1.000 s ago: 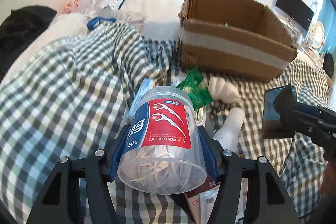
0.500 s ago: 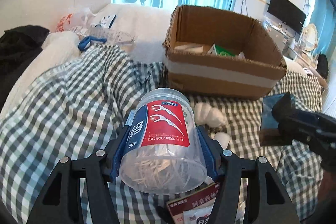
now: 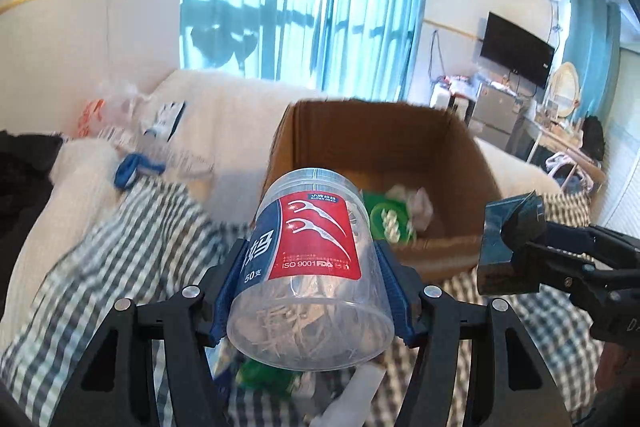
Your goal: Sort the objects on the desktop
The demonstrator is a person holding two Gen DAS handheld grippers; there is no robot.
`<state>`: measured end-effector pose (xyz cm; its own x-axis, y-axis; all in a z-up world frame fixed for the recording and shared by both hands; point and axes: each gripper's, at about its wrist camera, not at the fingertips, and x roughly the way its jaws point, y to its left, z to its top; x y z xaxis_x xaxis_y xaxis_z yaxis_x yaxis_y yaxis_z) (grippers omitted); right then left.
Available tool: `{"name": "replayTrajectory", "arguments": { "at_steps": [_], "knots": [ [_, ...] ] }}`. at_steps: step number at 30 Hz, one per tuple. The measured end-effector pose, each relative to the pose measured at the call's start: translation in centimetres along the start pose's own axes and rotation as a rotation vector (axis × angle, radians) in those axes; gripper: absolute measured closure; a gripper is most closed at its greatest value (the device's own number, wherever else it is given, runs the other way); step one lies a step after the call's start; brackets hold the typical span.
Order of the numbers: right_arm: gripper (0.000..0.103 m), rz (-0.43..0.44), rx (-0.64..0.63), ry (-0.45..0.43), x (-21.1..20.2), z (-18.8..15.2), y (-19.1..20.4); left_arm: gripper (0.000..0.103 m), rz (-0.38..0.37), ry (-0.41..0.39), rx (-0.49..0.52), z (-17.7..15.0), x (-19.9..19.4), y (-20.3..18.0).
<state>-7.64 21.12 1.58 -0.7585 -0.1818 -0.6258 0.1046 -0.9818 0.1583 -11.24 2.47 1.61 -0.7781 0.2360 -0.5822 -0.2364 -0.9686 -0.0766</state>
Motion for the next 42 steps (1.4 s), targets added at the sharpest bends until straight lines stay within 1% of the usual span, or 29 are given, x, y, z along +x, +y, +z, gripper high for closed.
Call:
{"name": "replayTrajectory", "arguments": {
  "at_steps": [6,8,14,19,22,26,31,32,34,35,37,38,39,40,42],
  "knots": [
    [0.040,-0.015,-0.022,-0.028,0.7,2.0,-0.9,0.040,-0.025,-0.020,0.012,2.8,2.3,-1.1],
    [0.040,-0.021,-0.026,-0.023,1.5,2.7,-1.3,0.040,-0.029,-0.023,0.025,3.5,3.4,-1.4],
    [0.040,-0.075,-0.056,0.001,5.1,5.6,-2.7,0.040,-0.049,-0.021,0.010,5.3,6.7,-1.9],
    [0.040,-0.118,-0.038,-0.001,8.1,7.6,-4.6,0.040,-0.059,-0.009,0.003,6.3,9.8,-2.1],
    [0.040,-0.138,-0.018,-0.007,9.5,8.2,-5.7,0.040,-0.055,0.010,0.009,6.9,11.9,-2.3],
    [0.040,-0.128,-0.002,0.003,11.1,8.3,-7.1,0.040,-0.056,0.015,0.010,7.4,14.3,-2.3],
    [0.040,-0.143,0.014,0.017,12.8,8.4,-8.4,0.040,-0.070,0.052,-0.031,7.3,17.2,-2.1],
    [0.039,-0.143,0.023,0.012,12.9,8.5,-8.7,0.040,-0.070,0.063,-0.033,7.2,17.7,-2.2],
    [0.026,-0.153,0.043,-0.018,12.5,8.6,-9.0,0.040,-0.076,0.086,-0.034,7.0,18.2,-2.3],
    [0.020,-0.154,0.053,-0.042,12.0,8.5,-9.1,0.039,-0.079,0.089,-0.038,7.0,18.2,-2.3],
    [0.020,-0.141,0.071,-0.066,11.1,8.7,-9.4,0.028,-0.077,0.063,-0.054,7.2,17.6,-2.1],
    [0.020,-0.140,0.084,-0.077,10.4,8.8,-9.4,0.014,-0.064,0.049,-0.066,7.3,17.3,-1.9],
    [0.020,-0.139,0.095,-0.089,9.7,8.8,-9.3,0.009,-0.045,0.035,-0.082,7.3,16.8,-1.7],
    [0.020,-0.135,0.102,-0.099,9.1,8.9,-9.1,0.009,-0.037,0.026,-0.096,7.4,16.3,-1.4],
    [0.019,-0.129,0.115,-0.116,7.6,9.0,-8.6,0.009,-0.048,0.047,-0.105,7.8,15.3,-1.0]
  ]
}}
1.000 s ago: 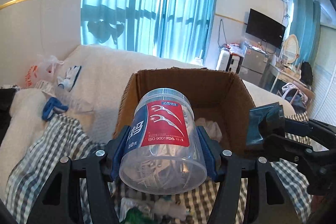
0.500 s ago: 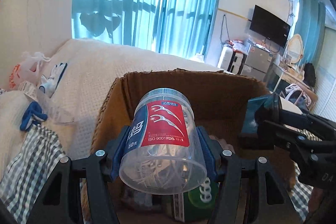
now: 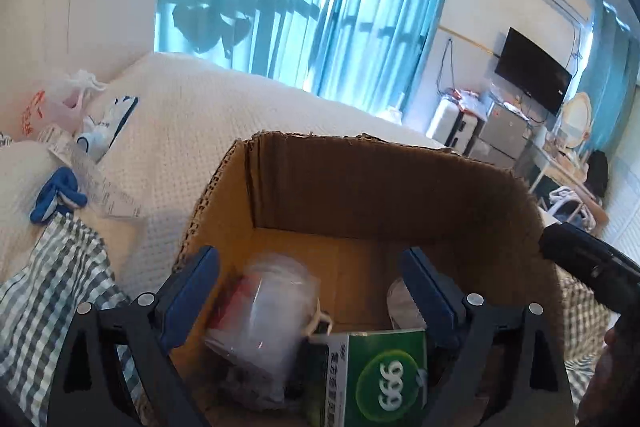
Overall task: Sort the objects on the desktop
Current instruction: 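Open both tools to drop the floss jar and black lid into the box, then move both tools back to the pile of items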
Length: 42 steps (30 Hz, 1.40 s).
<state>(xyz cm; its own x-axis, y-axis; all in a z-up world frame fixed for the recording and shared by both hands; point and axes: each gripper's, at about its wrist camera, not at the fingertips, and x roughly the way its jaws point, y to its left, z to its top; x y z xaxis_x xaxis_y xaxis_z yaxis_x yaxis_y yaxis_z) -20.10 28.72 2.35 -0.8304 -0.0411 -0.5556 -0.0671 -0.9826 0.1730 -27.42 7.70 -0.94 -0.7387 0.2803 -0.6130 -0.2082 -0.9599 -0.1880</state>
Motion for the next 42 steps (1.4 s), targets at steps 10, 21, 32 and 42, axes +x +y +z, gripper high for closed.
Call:
{"name": "replayTrajectory", "arguments": {
  "at_steps": [10,21,32,42],
  "knots": [
    [0.019,0.013,-0.072,-0.003,-6.4,-0.9,5.2,0.000,0.091,-0.052,0.121,-0.7,-10.3,-0.4],
    [0.018,0.026,-0.177,-0.014,-11.7,-2.3,9.7,0.000,0.157,-0.044,0.198,-2.5,-17.6,0.1],
    [0.017,0.057,-0.206,0.044,-10.3,-6.9,10.1,0.000,0.245,0.038,0.139,-7.9,-16.8,5.2],
    [0.017,0.101,-0.176,0.143,-3.4,-13.4,10.0,0.000,0.281,0.155,0.026,-15.6,-10.8,10.1]
  ]
}}
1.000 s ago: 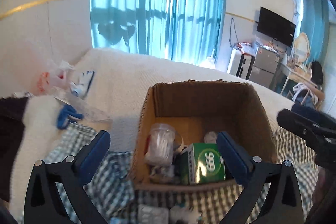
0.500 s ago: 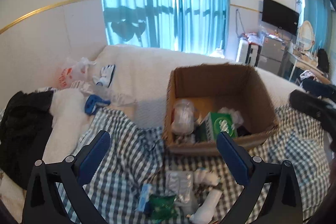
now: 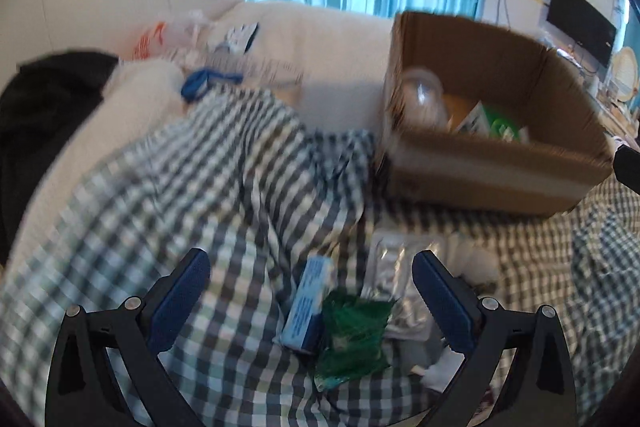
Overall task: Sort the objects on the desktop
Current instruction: 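Move both tools back to the pile of items, then grasp the blue-white tissue pack with the left tool while the right tool grasps the white plug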
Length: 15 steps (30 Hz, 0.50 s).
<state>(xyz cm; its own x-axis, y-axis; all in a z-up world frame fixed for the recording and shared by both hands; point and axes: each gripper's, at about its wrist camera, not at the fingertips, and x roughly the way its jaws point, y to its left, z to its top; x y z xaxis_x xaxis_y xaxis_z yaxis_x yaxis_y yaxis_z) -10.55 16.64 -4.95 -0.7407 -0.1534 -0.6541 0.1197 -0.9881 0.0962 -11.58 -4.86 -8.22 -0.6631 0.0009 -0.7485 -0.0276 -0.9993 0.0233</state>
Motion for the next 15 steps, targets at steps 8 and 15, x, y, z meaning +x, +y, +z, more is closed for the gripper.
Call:
{"name": "replayTrajectory", "arguments": {
  "at_steps": [8,15],
  "knots": [
    [0.017,0.009,0.060,0.118,4.8,-4.2,-0.9,0.000,0.008,0.105,0.033,-2.9,3.5,-0.1],
    [0.017,0.012,0.076,0.143,4.8,-5.1,-0.9,0.000,-0.003,0.109,-0.031,-3.5,2.7,1.8]
  ]
}}
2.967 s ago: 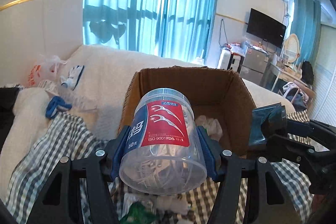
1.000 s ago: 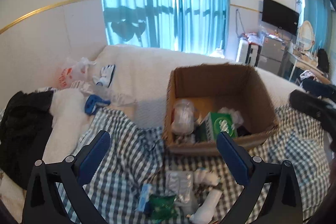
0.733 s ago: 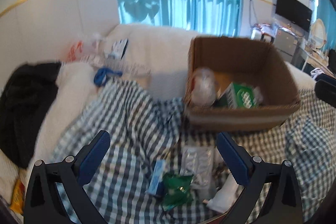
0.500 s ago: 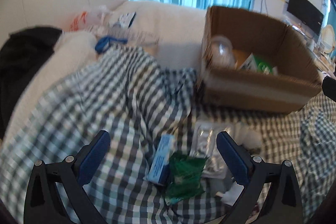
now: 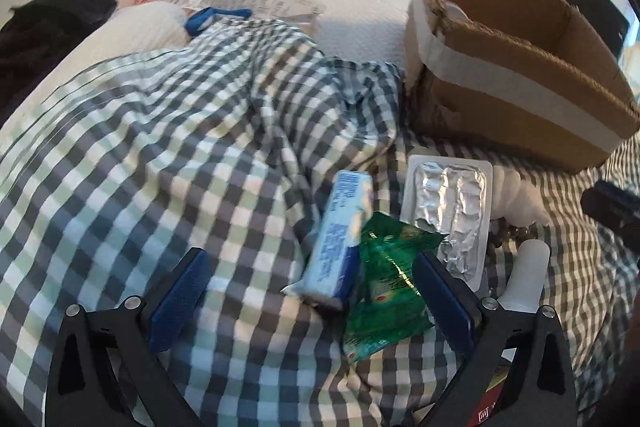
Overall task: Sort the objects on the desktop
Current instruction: 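Grasp the blue-white tissue pack with the left tool while the right tool grasps the white plug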
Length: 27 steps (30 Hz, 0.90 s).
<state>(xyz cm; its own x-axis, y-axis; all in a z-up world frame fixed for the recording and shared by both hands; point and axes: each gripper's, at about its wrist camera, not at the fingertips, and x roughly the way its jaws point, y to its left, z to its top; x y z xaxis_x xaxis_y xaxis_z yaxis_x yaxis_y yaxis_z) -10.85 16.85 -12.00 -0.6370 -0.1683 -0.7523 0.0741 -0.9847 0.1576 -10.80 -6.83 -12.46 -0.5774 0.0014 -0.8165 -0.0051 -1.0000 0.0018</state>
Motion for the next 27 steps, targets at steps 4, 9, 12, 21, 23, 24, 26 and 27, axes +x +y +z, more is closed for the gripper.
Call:
{"name": "replayTrajectory", "arguments": {
  "at_steps": [4,9,12,21,23,24,26,27],
  "knots": [
    [0.017,0.005,-0.009,0.013,-0.3,-0.6,0.5,0.000,0.008,-0.011,0.021,-0.3,-0.5,-0.4],
    [0.017,0.036,-0.024,0.055,-0.2,-1.6,1.2,0.066,0.045,0.033,0.044,-0.5,0.3,-0.4],
    [0.017,0.048,-0.033,0.091,0.2,-2.3,2.0,0.076,0.000,0.046,0.040,-0.5,0.5,-0.3],
    [0.024,0.124,0.037,0.254,3.6,-4.5,4.1,0.077,-0.074,0.063,0.065,-0.3,0.9,-1.2],
    [0.024,0.148,0.074,0.271,4.4,-4.8,4.0,0.077,-0.067,0.086,0.067,-0.1,1.8,-1.6],
    [0.025,0.154,0.091,0.278,4.7,-4.8,3.9,0.077,-0.066,0.093,0.065,0.0,2.2,-1.8],
    [0.033,0.161,0.116,0.285,5.1,-4.8,3.8,0.077,-0.073,0.101,0.060,0.2,2.9,-2.0],
    [0.041,0.176,0.130,0.286,5.1,-4.8,3.7,0.082,-0.078,0.097,0.058,0.2,3.0,-2.0]
  ]
}}
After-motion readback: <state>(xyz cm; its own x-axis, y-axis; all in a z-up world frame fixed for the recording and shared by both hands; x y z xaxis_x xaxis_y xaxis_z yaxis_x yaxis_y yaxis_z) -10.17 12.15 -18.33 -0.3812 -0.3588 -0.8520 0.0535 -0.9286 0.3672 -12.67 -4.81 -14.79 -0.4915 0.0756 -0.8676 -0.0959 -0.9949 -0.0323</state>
